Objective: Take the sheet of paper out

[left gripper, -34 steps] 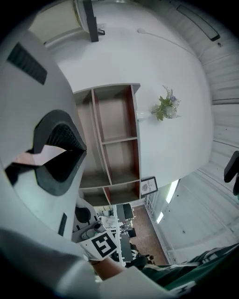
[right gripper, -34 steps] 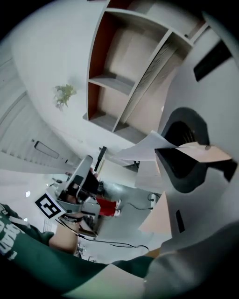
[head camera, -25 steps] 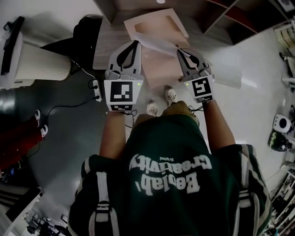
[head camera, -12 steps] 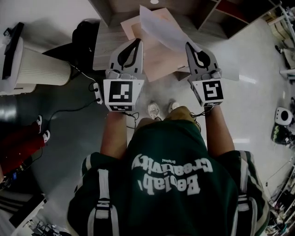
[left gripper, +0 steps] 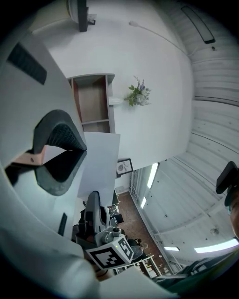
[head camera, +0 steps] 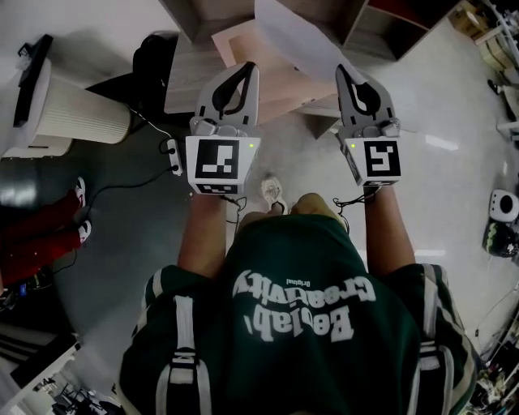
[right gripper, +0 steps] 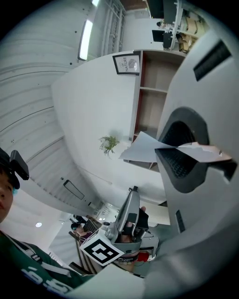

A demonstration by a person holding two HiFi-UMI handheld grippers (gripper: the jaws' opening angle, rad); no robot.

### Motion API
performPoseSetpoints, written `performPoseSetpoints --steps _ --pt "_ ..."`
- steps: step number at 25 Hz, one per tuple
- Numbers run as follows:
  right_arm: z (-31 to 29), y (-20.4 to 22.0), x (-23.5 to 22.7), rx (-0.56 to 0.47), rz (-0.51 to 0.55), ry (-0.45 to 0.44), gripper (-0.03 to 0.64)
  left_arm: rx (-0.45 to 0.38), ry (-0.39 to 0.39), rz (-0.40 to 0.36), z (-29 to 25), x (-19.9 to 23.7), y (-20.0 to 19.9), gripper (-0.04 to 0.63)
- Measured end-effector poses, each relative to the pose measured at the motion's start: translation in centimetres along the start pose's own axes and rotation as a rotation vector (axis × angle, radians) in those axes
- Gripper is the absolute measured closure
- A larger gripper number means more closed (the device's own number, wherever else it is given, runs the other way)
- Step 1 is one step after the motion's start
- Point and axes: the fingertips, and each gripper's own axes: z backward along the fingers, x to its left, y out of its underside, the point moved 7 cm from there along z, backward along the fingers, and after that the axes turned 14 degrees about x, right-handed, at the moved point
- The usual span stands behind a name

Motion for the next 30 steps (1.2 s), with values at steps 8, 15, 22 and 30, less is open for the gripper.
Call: performPoseSetpoints --steps 8,15,22,30 --pt "10.3 1.1 -0.1 -0.034 -0.015 -0.011 0.583 -0.003 -0.024 -0.026 6.1 -9.1 -1.0 0.577" --pt "16.8 1.8 -0.2 -0.076 -0.035 0.001 0.583 0.005 -0.034 -0.055 10.6 -13.9 -0.6 0.577" --pt "19.4 2.6 -0.2 -0.074 -0.041 0.032 0.583 0.016 -0.056 -0.062 12.4 -15.1 0.2 0.577" --pt "19.7 2.8 0.1 -0.049 -0.076 0.058 0.583 0.015 -0.05 -0.057 12.5 -14.5 0.5 0.577"
